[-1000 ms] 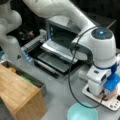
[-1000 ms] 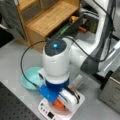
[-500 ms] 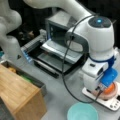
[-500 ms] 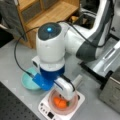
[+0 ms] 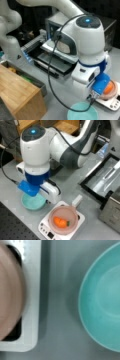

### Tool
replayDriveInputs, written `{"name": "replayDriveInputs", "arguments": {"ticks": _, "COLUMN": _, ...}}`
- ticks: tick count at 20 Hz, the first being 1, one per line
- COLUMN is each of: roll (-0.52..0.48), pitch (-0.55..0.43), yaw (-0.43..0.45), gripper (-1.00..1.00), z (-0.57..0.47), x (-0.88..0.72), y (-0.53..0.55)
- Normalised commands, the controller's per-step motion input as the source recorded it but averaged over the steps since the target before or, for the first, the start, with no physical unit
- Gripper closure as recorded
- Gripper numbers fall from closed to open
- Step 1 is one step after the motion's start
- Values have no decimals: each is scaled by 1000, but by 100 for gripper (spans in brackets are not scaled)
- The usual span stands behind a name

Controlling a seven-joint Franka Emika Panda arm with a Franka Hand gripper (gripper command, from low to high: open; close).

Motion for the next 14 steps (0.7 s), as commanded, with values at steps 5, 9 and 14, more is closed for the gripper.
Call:
{"name": "replayDriveInputs", "arguments": {"ticks": 5, "roll": 0, "pitch": 93, "yaw": 172, "gripper": -100, "z": 131, "x": 307, "y": -727}}
{"name": "replayDriveInputs", "arguments": {"ticks": 9, "roll": 54, "pitch": 99, "yaw": 199, "gripper": -100, "z": 77, "x": 360, "y": -650}}
{"name": "replayDriveInputs", "arguments": {"ticks": 14, "roll": 101, "pitch": 96, "yaw": 158, "gripper": -100, "z": 46, "x": 332, "y": -493}}
